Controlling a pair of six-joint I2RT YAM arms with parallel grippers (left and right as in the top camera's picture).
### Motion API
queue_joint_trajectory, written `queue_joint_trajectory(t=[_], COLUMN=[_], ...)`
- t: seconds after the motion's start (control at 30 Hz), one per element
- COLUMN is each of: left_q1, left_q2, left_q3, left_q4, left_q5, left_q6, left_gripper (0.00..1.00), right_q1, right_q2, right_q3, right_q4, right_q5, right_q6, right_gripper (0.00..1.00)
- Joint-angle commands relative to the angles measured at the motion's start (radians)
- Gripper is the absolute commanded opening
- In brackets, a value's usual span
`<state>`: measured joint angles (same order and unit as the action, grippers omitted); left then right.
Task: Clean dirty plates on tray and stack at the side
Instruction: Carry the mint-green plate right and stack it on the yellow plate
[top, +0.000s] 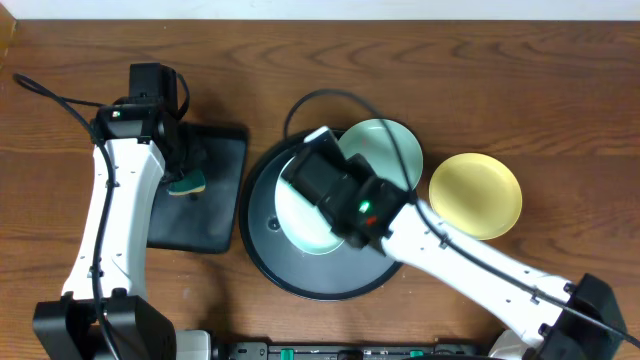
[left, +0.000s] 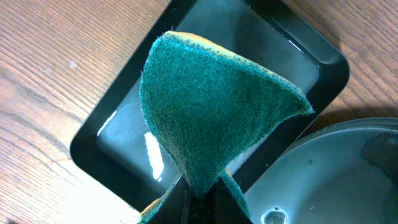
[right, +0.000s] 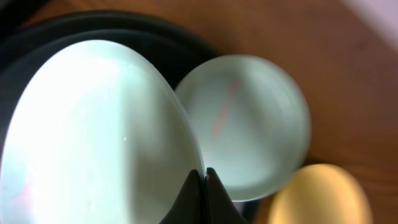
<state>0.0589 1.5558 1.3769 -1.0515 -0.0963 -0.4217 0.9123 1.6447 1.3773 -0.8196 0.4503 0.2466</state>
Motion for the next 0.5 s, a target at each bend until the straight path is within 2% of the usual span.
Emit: queue_joint_trajectory(t=[0.0, 0.23, 0.47], left_q1=[0.005, 0.005, 0.005], left_q2=[0.008, 0.008, 0.008], left_q3=[0.002, 0.002, 0.002], left_q4=[-0.002, -0.002, -0.002], left_q5=[-0.017, -0.017, -0.017], left_q6=[0.009, 0.010, 0.010], left_gripper=[0.07, 0.08, 0.07], right_q1=[-0.100, -0.365, -0.622], right_q2=[-0.018, -0.073, -0.182], right_q3=[0.016, 0.017, 0.017], right_q4=[0.009, -0.011, -0.101], right_q5=[-0.312, -0.585, -0.541], right_q6=[0.053, 0.068, 0.062], right_gripper=[0.01, 0.01, 0.01])
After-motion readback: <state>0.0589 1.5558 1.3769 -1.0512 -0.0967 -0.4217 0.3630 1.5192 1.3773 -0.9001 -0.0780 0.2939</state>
